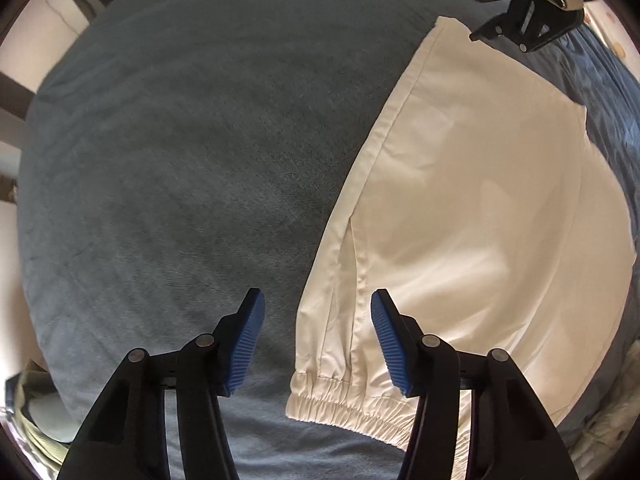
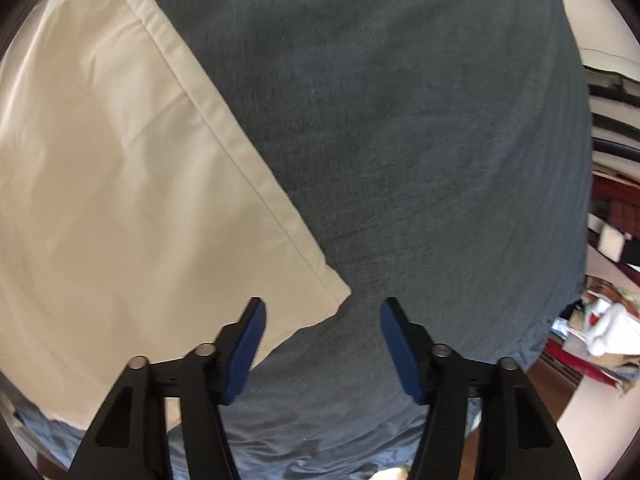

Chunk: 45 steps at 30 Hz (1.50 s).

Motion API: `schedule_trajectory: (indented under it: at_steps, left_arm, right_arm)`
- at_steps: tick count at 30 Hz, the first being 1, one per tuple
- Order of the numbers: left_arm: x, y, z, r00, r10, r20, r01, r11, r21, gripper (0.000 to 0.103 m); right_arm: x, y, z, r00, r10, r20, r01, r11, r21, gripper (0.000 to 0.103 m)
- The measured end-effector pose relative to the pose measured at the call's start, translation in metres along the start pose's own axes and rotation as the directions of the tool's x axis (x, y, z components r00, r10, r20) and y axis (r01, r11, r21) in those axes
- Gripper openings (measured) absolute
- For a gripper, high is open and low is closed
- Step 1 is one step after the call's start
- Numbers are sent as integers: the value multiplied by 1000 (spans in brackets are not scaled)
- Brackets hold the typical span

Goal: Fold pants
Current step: 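Lower the left tool to the elastic cuff while the right tool reaches the opposite corner, then close the left tool on the cuff while the right tool closes on the corner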

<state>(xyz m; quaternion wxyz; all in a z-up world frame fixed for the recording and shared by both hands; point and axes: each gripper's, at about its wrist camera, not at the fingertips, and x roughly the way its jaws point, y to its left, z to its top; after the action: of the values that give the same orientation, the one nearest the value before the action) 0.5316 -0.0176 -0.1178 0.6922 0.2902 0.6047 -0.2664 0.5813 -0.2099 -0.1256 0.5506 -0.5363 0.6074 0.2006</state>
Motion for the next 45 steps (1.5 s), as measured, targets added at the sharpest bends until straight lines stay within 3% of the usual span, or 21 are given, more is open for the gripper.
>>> schedule_trajectory:
  at_steps: [3, 11, 25, 31, 33, 35, 36, 45]
  left_arm:
    - [6, 7, 8, 999, -29, -40, 29, 1000, -11, 49]
    - [31, 8, 20, 995, -41, -94, 44, 998, 37, 49]
    - [77, 31, 27, 988, -110, -110, 110, 994, -5, 45]
    - [94, 34, 24, 986, -130, -100, 128, 991, -27, 33]
    - [97, 33, 22, 987, -134, -94, 132, 991, -25, 20]
    - [98, 33, 21, 989, -114, -90, 114, 993, -4, 10]
    - [100, 26, 20, 991, -102, -88, 102, 995, 4, 9]
    - [74, 15, 8, 999, 2, -43, 0, 999, 32, 7]
  right_arm:
    - [0, -8, -2, 999, 37, 23, -37, 999, 19, 53]
    - [12, -6, 7, 999, 29, 30, -28, 1000, -14, 53]
    - [31, 3, 29, 995, 95, 27, -94, 995, -36, 50]
    - [42, 1, 36, 991, 132, 16, -132, 991, 2, 50]
    - [41, 1, 38, 987, 160, 12, -160, 987, 19, 42]
    - [44, 0, 34, 982, 188, 9, -188, 982, 18, 20]
    - [43, 2, 34, 983, 181, 6, -181, 983, 11, 17]
    - [8, 19, 8, 995, 93, 44, -93, 996, 2, 13]
